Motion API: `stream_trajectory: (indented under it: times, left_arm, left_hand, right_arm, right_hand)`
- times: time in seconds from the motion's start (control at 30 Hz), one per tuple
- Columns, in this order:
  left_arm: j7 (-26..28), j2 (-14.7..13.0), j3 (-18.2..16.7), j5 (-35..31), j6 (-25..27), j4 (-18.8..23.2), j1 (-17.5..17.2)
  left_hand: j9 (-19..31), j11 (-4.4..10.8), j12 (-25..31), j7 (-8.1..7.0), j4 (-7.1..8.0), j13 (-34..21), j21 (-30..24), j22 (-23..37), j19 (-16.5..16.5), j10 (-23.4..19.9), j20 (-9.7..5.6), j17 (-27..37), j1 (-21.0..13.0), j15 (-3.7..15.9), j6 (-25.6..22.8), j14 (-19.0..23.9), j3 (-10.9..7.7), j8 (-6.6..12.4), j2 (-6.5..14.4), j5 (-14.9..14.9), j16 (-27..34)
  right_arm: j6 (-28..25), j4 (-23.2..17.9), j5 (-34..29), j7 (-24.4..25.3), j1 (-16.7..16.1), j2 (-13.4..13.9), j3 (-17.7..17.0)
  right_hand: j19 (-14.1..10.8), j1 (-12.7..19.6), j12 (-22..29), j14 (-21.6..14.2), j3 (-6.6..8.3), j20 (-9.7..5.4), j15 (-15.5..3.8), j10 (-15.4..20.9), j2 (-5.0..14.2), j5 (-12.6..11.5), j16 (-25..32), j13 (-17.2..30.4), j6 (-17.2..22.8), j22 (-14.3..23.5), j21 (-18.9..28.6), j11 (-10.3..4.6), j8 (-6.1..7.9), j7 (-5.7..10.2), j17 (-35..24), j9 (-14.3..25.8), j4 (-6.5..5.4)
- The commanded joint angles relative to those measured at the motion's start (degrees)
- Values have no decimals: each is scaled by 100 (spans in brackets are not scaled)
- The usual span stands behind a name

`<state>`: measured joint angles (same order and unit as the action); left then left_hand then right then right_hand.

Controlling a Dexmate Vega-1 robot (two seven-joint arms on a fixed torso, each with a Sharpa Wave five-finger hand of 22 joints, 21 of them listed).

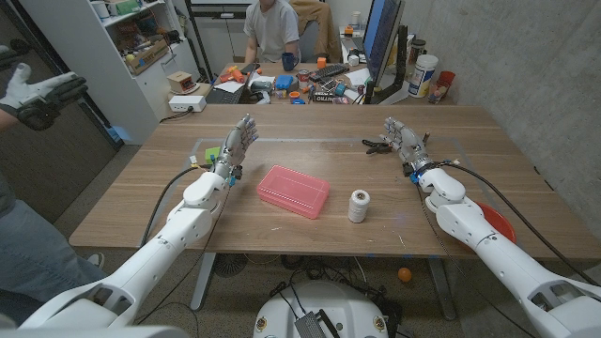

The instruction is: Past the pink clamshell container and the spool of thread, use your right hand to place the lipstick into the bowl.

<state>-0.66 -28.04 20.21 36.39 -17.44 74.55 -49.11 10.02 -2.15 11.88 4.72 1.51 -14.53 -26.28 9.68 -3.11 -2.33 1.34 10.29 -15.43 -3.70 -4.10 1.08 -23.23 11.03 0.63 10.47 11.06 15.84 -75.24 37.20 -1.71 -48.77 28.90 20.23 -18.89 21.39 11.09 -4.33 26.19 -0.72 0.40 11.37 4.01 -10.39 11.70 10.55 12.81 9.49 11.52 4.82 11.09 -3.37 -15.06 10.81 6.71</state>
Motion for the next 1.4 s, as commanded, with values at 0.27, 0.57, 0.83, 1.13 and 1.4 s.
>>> stream_trajectory:
  times: [0.27, 0.57, 0.83, 1.13, 1.4]
  left_arm:
    - [-112, 281, -350, -234, 49, 19, -151]
    - [-167, 320, -479, -244, 40, 110, -229]
    - [-139, 290, -541, -298, 52, 234, -292]
    - [-73, 195, -591, -329, 160, 431, -394]
    - [-95, 176, -578, -337, 182, 486, -413]
  left_hand:
    - [19, -37, 17, 44, -42, 24, 23, 14, -75, -30, 57, 13, -61, -53, -28, -19, -50, 18, 23, 34, 25]
    - [20, -27, 11, 41, -70, 57, 64, 16, -79, -21, 137, 14, -73, -59, -38, -24, -62, 11, 46, 27, 17]
    - [21, -1, -3, 22, -99, 85, 102, 18, -86, 12, 135, 14, -93, -46, -61, -54, -81, 9, 78, 19, 1]
    - [22, 2, -11, 4, -132, 111, 144, 19, -105, 33, 133, 13, -117, -24, -61, -81, -100, 1, 106, 12, -11]
    - [22, -4, -15, -6, -159, 131, 172, 20, -103, 48, 129, 12, -133, -29, -64, -92, -110, -4, 119, 7, -16]
  right_arm:
    - [-152, -292, -414, -50, -119, -70, -236]
    - [-233, -559, -663, -55, -122, 114, -263]
    - [-355, -872, -961, 119, -201, 381, -309]
    - [-457, -1152, -1340, 434, -307, 670, -394]
    - [-599, -1404, -1673, 695, -374, 940, -478]
  right_hand:
    - [-111, 110, 66, -298, 35, 37, -9, 162, 76, -35, 111, 27, 65, 25, 15, -46, 27, 57, 34, 14, 48]
    - [-159, 234, 88, -405, 57, 78, -14, 263, 103, -35, 129, 31, 67, 26, 13, -39, 27, 83, 83, 14, 133]
    - [-172, 388, 66, -465, 116, 102, 13, 237, 170, -34, 135, 36, -37, 26, 3, -47, -8, 120, 118, 14, 207]
    - [-172, 512, 59, -462, 156, 106, 15, 235, 191, -32, 117, 40, -45, 25, -7, -73, -3, 124, 147, 14, 267]
    - [-168, 681, 61, -468, 204, 108, 2, 260, 202, -26, 99, 45, -31, 25, -20, -101, 13, 205, 185, 15, 328]
